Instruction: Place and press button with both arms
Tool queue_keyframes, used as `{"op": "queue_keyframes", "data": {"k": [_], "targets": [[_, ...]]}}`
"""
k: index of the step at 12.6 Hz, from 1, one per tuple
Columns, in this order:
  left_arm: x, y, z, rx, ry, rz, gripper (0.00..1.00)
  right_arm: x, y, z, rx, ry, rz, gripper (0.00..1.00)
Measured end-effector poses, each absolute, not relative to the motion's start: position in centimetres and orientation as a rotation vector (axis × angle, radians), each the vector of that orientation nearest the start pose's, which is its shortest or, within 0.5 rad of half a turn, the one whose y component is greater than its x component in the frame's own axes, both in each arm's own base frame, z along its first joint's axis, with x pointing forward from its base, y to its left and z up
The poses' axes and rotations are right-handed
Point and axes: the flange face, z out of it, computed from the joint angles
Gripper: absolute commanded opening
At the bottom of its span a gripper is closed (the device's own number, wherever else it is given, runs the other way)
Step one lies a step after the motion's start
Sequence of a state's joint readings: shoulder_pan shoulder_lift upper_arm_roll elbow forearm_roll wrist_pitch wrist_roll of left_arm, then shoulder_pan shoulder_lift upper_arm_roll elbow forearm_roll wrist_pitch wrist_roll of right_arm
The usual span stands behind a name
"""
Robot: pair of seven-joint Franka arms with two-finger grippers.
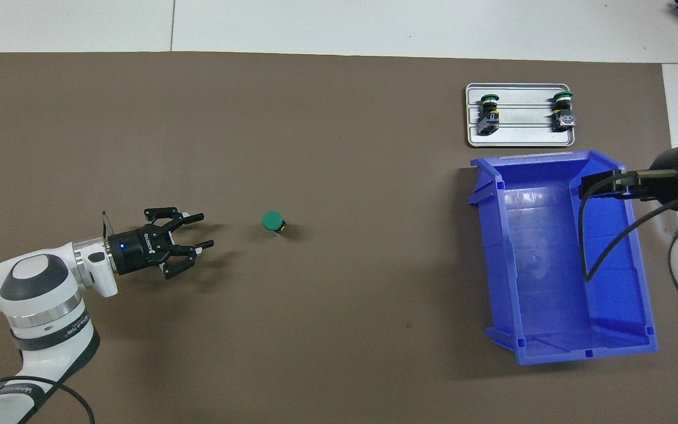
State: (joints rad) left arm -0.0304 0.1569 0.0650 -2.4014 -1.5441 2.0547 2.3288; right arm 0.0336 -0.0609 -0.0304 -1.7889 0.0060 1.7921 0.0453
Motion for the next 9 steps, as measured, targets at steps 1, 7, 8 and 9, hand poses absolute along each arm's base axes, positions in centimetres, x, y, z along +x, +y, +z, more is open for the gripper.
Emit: {"op": "queue_keyframes", "data": {"k": [1, 7, 8, 9], "targets": [[48.6, -3.4, 25.8, 1.871, -1.124, 1.02, 0.58, 55.0, 0.2, 57.4, -3.13, 0.068, -0.1, 0.99], [49.5, -2.4, 32.1, 2.055, -1.067, 0.798, 0.58, 55.0, 0.2, 57.4, -3.13, 0.068, -0.1, 0.99], [49.9, -2.4, 33.4, 2.089, -1.074, 0.744, 0.58, 55.0, 0.2, 57.4, -3.13, 0.068, -0.1, 0.99], [50.5, -2.6, 34.8, 2.128, -1.078, 0.688, 0.58, 55.0, 0.2, 57.4, -3.13, 0.068, -0.1, 0.99]]}}
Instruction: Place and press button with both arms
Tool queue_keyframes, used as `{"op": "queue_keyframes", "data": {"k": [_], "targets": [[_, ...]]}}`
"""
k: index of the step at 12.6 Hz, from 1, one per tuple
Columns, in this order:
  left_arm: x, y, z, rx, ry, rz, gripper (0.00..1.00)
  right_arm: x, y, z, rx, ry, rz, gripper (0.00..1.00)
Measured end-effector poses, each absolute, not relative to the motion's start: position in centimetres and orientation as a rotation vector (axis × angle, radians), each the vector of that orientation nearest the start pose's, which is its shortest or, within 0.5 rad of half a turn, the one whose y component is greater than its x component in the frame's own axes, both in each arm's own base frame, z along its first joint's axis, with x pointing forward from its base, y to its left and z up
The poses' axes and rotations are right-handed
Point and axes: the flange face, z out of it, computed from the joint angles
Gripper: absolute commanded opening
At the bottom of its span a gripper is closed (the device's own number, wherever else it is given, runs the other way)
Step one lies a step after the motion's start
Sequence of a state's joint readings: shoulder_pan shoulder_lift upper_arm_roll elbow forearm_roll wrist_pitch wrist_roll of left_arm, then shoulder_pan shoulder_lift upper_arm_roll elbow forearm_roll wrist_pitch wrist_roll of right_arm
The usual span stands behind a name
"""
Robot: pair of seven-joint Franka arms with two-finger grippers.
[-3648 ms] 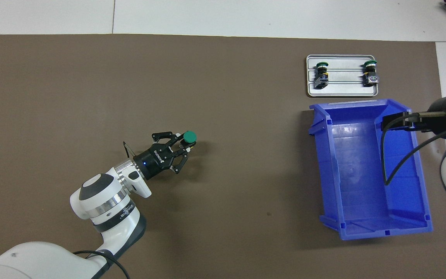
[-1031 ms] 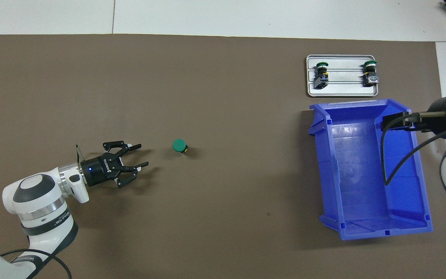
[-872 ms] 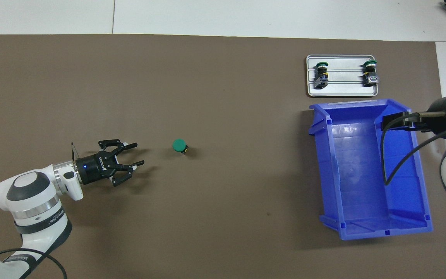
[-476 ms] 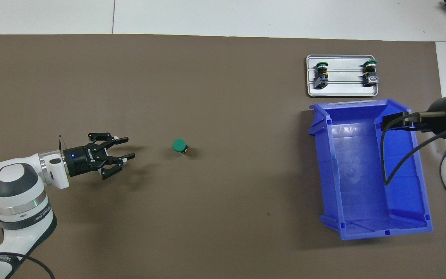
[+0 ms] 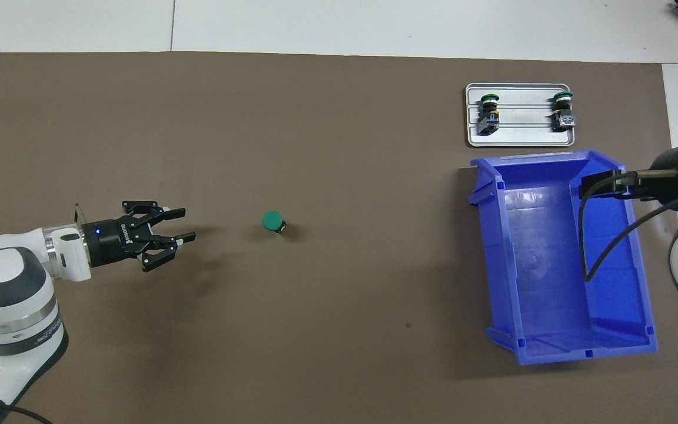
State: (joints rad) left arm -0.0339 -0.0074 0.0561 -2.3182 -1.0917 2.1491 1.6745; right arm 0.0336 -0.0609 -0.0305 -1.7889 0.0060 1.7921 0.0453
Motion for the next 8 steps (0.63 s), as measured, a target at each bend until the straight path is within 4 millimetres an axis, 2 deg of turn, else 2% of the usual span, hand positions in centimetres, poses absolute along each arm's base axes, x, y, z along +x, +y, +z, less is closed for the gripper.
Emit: {"op": "queue_keyframes", "data": {"k": [2, 4, 8], "targets": [[51.5, -3.8, 37.7, 2.201, -1.064, 0.598, 0.58, 55.0, 0.2, 57.4, -3.13, 0.068, -0.1, 0.99], [52.7, -6.1, 40.3, 2.27, -1.039, 0.528, 0.54, 55.0, 0.2, 57.4, -3.13, 0.068, -0.1, 0.99], [54.1, -11.0, 44.7, 2.468, -0.95, 0.378, 0.54, 55.0, 0.2, 57.4, -3.13, 0.068, -0.1, 0.99]]}}
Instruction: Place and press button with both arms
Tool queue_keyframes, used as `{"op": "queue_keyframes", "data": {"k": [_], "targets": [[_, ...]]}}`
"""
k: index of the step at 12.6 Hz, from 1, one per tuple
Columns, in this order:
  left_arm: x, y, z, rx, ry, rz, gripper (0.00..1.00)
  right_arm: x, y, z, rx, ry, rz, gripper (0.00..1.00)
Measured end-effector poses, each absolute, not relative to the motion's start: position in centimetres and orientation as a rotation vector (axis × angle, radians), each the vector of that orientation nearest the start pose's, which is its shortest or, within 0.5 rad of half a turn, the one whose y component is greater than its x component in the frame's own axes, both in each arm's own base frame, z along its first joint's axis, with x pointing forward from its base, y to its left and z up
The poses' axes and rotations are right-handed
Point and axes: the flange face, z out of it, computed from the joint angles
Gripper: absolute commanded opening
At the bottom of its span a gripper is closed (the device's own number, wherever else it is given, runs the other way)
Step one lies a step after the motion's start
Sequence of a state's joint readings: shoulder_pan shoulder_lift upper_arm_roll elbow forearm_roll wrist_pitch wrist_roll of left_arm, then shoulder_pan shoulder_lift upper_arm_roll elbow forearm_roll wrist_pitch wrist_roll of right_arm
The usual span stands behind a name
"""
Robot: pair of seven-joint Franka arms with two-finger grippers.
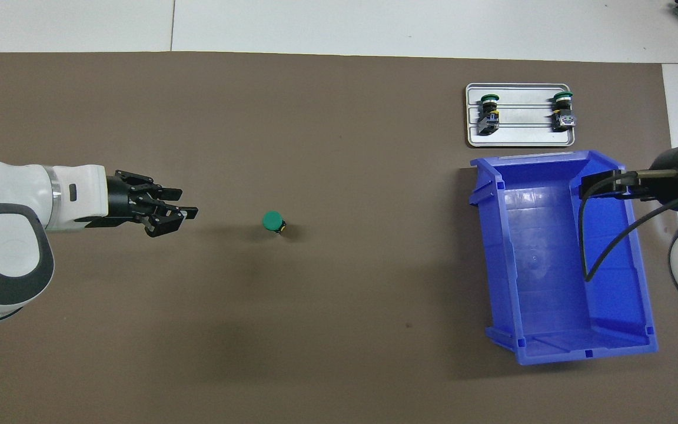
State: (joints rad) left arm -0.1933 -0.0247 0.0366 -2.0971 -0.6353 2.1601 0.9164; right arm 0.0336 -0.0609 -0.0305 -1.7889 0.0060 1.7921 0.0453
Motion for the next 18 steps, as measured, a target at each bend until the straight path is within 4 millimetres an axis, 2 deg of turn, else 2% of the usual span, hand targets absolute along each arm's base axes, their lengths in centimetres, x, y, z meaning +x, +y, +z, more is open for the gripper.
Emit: {"op": "queue_keyframes", "data": {"k": [3, 4, 5, 7, 11, 15, 18], "targets": [[55.3, -16.0, 47.1, -3.268, 1.084, -0.361, 0.35, 55.0, 0.2, 57.4, -3.13, 0.068, -0.1, 0.99], [55.5, -17.8, 47.5, -3.248, 1.035, -0.34, 0.2, 55.0, 0.2, 57.4, -3.13, 0.068, -0.1, 0.99], [55.5, -19.6, 47.7, -3.237, 0.997, -0.321, 0.0, 55.0, 0.2, 57.4, -3.13, 0.068, -0.1, 0.99], [55.0, -22.1, 47.2, -3.192, 0.968, -0.278, 0.0, 55.0, 0.2, 57.4, -3.13, 0.068, -0.1, 0.99], [54.1, -25.5, 45.4, -3.111, 0.987, -0.214, 0.0, 55.0, 0.2, 57.4, -3.13, 0.068, -0.1, 0.99], [53.4, -28.8, 41.1, -3.04, 0.989, -0.117, 0.0, 55.0, 0.2, 57.4, -3.13, 0.068, -0.1, 0.99], [53.5, -30.1, 38.7, -3.037, 0.985, -0.106, 0.0, 55.0, 0.2, 57.4, -3.13, 0.068, -0.1, 0.99]]}}
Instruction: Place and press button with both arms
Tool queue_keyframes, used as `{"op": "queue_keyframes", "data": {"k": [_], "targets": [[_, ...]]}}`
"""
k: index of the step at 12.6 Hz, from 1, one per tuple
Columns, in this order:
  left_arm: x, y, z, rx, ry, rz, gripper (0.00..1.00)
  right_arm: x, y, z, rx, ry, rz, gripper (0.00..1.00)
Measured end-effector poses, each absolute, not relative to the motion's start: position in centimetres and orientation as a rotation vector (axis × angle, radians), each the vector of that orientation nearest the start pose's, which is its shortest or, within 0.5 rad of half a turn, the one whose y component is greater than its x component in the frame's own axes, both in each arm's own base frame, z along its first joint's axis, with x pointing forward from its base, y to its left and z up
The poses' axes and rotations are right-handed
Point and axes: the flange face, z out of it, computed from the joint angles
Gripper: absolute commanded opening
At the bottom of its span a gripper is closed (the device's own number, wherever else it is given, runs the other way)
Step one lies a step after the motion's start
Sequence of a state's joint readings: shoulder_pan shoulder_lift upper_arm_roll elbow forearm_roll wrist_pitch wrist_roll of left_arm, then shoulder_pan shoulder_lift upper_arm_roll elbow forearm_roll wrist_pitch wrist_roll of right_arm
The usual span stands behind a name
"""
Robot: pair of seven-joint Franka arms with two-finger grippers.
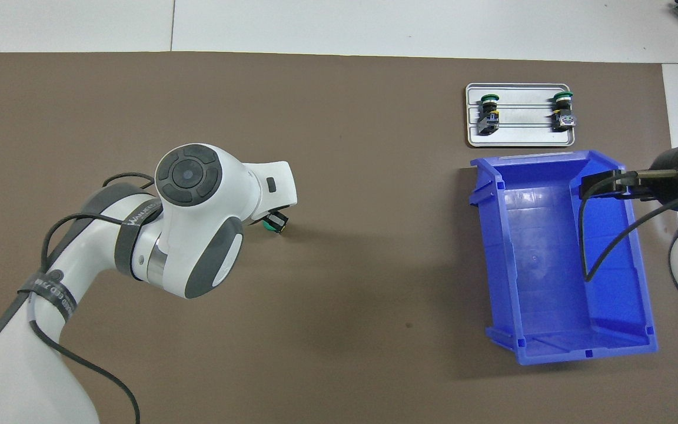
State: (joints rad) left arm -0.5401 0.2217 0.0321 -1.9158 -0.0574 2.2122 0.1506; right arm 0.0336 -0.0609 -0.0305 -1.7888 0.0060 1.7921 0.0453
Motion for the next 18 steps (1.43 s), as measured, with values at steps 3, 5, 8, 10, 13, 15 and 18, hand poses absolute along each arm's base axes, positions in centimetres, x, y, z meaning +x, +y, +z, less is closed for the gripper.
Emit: {"op": "queue_keyframes", "data": {"k": [3, 5, 8, 10, 13, 15, 18], "targets": [[53.5, -31.0, 36.8, -3.028, 0.989, -0.093, 0.0, 55.0, 0.2, 57.4, -3.13, 0.068, -0.1, 0.99], [53.5, -31.0, 36.8, -3.028, 0.988, -0.093, 0.0, 55.0, 0.2, 57.4, -3.13, 0.068, -0.1, 0.99], [53.4, -30.9, 37.3, -3.03, 0.981, -0.084, 0.0, 55.0, 0.2, 57.4, -3.13, 0.068, -0.1, 0.99], [53.3, -30.6, 39.1, -3.043, 0.951, -0.107, 0.57, 55.0, 0.2, 57.4, -3.13, 0.068, -0.1, 0.99], [53.0, -28.4, 42.5, -3.06, 0.89, -0.086, 1.0, 55.0, 0.2, 57.4, -3.13, 0.068, -0.1, 0.99], [53.6, -25.3, 44.2, -3.082, 0.811, -0.073, 1.0, 55.0, 0.2, 57.4, -3.13, 0.068, -0.1, 0.99], [55.2, -19.0, 46.0, -3.119, 0.646, -0.037, 1.0, 54.7, 0.4, 57.1, -3.132, 0.057, -0.056, 0.99]]}}
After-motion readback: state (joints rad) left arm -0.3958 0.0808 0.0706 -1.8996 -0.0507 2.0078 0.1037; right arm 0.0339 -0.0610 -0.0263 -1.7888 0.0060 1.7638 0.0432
